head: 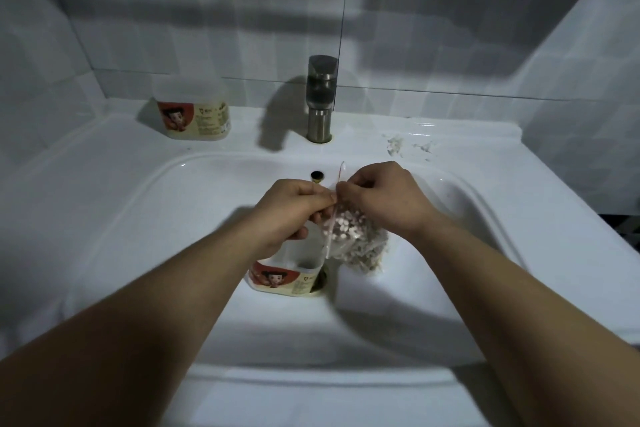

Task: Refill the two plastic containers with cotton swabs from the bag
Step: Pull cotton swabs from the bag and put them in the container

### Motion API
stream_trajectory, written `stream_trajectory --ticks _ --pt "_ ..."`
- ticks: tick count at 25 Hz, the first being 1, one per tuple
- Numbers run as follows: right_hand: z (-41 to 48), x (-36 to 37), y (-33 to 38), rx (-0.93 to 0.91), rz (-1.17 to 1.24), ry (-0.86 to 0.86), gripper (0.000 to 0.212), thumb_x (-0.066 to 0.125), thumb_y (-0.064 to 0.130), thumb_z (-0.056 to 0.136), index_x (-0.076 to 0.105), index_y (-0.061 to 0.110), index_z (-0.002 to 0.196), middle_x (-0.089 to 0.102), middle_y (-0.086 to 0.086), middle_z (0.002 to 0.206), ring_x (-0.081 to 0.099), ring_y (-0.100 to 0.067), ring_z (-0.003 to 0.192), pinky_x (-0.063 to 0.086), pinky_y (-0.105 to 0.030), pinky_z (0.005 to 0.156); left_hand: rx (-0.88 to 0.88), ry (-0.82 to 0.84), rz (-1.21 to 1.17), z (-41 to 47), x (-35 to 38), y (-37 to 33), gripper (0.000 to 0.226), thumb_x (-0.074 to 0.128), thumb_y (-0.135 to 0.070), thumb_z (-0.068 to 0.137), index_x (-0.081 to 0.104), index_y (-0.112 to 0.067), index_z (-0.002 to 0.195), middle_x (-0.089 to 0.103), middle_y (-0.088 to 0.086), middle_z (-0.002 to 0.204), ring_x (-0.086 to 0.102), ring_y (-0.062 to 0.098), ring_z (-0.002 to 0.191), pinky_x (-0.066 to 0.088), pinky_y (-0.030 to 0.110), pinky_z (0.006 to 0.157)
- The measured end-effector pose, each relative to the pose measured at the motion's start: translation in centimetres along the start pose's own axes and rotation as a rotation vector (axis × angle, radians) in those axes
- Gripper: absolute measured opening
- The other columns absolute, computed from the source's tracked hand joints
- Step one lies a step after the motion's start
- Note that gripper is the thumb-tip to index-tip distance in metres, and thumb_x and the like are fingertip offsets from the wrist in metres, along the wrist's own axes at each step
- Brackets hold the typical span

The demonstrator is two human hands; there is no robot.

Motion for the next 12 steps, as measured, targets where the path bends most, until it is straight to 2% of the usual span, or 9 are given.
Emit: stream_trajectory --ticks 3,8,10,12 --pt "0.1 0.3 -0.1 0.010 0.042 0.067 0.023 0.066 0.029 0.091 0.068 0.014 0.074 0.061 0.005 0.062 0.053 -0.009 0.056 0.042 -0.023 0.056 -0.044 0.044 -0.093 0.0 0.4 0.1 0.013 0.066 -0.012 0.096 0.074 -0.004 0.093 0.064 -0.004 0.066 0.053 0.004 0.058 0.035 0.018 0.046" --pt "0.2 0.4 -0.2 0.016 0.177 0.067 0.021 0.063 0.016 0.087 0.061 0.003 0.071 0.048 0.000 0.059 0.042 -0.010 0.054 0.037 -0.025 0.051 -0.110 0.111 -0.350 -0.1 2.0 0.0 0.027 0.054 -0.004 0.102 0.061 -0.003 0.076 0.054 0.009 0.067 0.053 0.007 0.049 0.051 0.017 0.050" --pt "0.4 0.2 -0.7 0.042 0.238 0.060 0.026 0.063 0.017 0.087 0.060 -0.006 0.075 0.048 -0.005 0.064 0.043 -0.013 0.058 0.036 -0.026 0.052 -0.154 0.070 -0.447 0.0 1.8 0.2 0.028 0.052 -0.005 0.103 0.059 -0.005 0.076 0.050 0.007 0.067 0.051 0.007 0.050 0.054 0.018 0.052" --pt "0.7 -0.6 -1.3 0.082 0.267 0.032 0.030 0.064 0.019 0.087 0.058 -0.010 0.078 0.044 -0.005 0.063 0.039 -0.013 0.054 0.032 -0.024 0.048 -0.193 -0.004 -0.501 0.2 0.8 0.6 0.025 0.051 -0.008 0.103 0.059 -0.007 0.079 0.052 0.003 0.067 0.049 0.008 0.054 0.053 0.020 0.051"
Point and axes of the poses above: each hand's wrist, its own z-axis towards the middle knuckle, its own x-axis out of the palm, y = z × x, the point moved 7 cm from there along z, towards the middle knuckle
